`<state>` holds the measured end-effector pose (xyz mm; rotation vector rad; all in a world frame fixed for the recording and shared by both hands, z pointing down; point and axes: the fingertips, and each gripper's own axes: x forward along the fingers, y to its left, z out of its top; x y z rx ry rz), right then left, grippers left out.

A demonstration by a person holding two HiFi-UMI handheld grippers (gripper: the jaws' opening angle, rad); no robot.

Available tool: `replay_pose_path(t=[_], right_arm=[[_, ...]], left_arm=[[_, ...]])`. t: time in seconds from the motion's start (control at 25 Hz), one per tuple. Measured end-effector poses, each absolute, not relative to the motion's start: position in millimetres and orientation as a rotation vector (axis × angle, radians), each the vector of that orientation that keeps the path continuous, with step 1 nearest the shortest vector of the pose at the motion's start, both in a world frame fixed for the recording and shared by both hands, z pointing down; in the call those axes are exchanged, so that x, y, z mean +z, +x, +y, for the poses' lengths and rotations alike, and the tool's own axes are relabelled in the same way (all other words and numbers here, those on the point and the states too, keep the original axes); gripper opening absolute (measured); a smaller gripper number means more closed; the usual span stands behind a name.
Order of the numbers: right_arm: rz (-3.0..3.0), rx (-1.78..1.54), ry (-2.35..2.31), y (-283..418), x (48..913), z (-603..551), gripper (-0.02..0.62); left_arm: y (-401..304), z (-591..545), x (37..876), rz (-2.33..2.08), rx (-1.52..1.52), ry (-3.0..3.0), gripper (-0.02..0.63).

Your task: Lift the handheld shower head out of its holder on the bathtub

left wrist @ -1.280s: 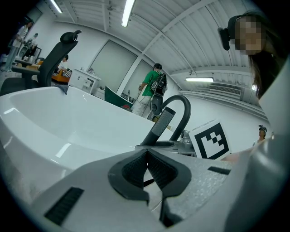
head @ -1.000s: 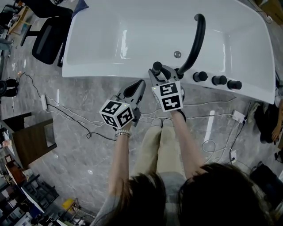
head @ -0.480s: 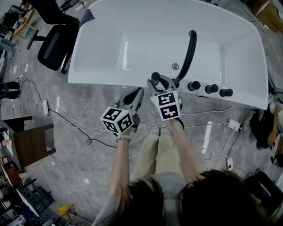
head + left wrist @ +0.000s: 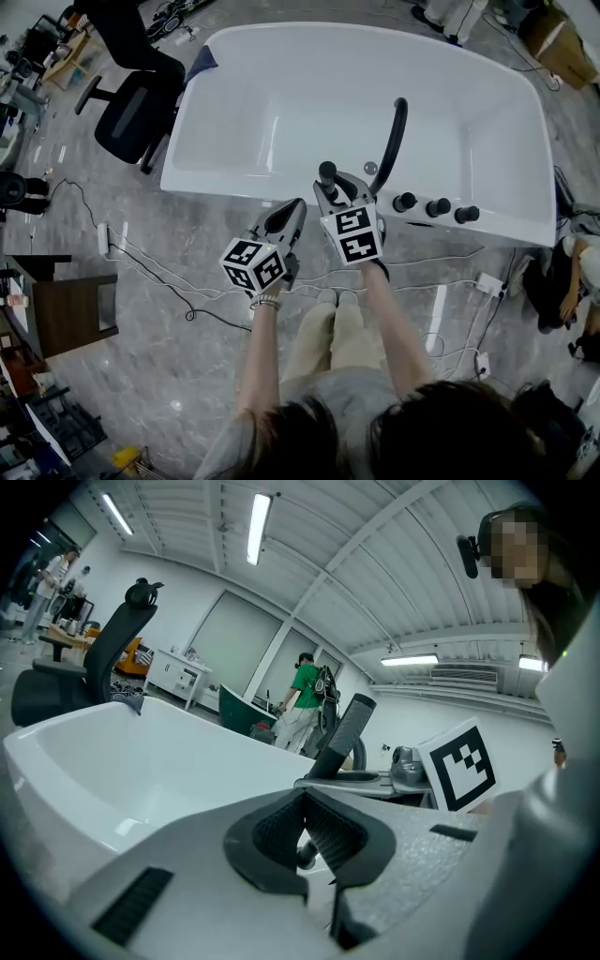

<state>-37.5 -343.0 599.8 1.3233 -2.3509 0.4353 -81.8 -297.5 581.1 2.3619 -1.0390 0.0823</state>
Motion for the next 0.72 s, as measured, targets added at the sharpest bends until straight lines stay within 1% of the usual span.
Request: replay_pose_path(t=[0.72], right_arm=[[-2.413, 0.254, 1.433, -13, 477, -375, 0.132]], left_arm=[[-70, -328, 476, -1.033, -0.004, 2.509, 0.005]])
